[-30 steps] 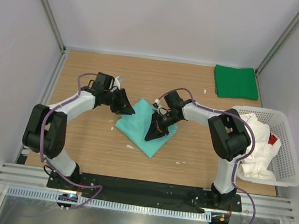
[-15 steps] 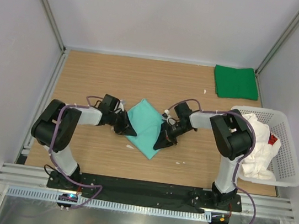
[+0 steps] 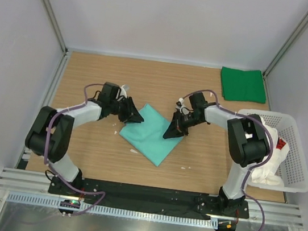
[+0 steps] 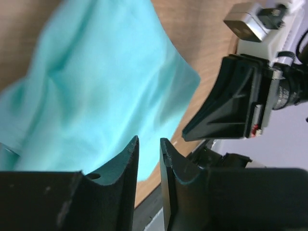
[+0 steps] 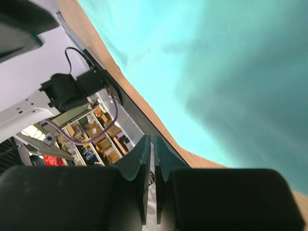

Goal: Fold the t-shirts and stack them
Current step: Fold the tshirt

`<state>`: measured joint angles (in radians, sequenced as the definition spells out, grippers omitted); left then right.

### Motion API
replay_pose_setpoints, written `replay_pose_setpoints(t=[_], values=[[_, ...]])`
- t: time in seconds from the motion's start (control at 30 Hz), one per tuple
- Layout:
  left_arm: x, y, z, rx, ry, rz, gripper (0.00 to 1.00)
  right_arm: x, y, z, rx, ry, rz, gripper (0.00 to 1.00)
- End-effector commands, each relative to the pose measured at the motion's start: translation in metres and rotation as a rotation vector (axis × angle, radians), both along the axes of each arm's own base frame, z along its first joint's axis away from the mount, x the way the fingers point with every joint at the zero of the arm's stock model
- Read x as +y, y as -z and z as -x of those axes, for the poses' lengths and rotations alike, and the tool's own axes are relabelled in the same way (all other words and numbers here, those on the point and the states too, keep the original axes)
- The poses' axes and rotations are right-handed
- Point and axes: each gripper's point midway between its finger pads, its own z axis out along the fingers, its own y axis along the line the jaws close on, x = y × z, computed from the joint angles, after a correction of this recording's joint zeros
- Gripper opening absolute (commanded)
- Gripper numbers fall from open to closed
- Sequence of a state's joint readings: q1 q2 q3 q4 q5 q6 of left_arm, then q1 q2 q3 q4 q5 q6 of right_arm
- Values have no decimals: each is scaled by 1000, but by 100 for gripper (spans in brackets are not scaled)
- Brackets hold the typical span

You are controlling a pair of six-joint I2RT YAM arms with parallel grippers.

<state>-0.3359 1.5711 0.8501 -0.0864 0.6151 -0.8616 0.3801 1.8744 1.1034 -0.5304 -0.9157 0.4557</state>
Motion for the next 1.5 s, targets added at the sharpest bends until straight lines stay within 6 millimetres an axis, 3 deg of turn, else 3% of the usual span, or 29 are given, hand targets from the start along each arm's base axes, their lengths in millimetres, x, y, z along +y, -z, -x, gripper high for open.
replay_pose_setpoints(t=[0.0, 0.13, 0.27, 0.33, 0.47, 0.6, 0.63, 0.7, 0.8, 0.93, 0.97, 1.03, 1.07, 1.27, 1.37, 1.47], values=[[12, 18, -23, -5, 7, 6, 24, 10, -3, -32, -38, 36, -42, 13], [22, 50, -29, 33, 4, -15, 19, -10, 20, -36, -4, 70, -14, 13], [35, 81, -17, 80, 14, -61, 14, -43, 34, -39, 5, 130, 20, 13], [39, 85, -10, 95, 13, -57, 13, -60, 42, -41, -5, 159, 60, 14], [37, 57, -9, 58, 12, -31, 18, -70, 27, -43, -58, 151, 102, 19], [35, 9, -21, -32, -12, -14, 28, -70, 3, -51, -101, 192, 116, 20], [33, -8, -31, -76, -17, 0, 29, -65, -6, -52, -108, 199, 100, 20], [26, -23, -43, -104, -20, 29, 31, -54, -19, -58, -132, 189, 69, 20], [5, -35, -70, -133, 8, 108, 27, -31, -21, -60, -134, 148, 47, 20], [-16, -28, -101, -151, 19, 193, 23, -2, -18, -58, -103, 108, 2, 20], [-18, -13, -105, -121, 15, 198, 22, 2, -16, -58, -110, 105, -13, 20], [-21, -10, -115, -138, 18, 219, 20, 7, -13, -55, -72, 118, -32, 20], [-22, 5, -116, -110, 17, 215, 20, 6, -7, -53, -67, 124, -39, 20], [-19, 39, -127, -83, 11, 180, 17, -22, 31, -30, 5, 138, 20, 20], [-5, 52, -132, -57, -21, 148, 16, -45, 44, -23, -2, 129, 104, 20], [10, 56, -130, -36, -18, 89, 21, -61, 43, -25, -59, 77, 223, 20]])
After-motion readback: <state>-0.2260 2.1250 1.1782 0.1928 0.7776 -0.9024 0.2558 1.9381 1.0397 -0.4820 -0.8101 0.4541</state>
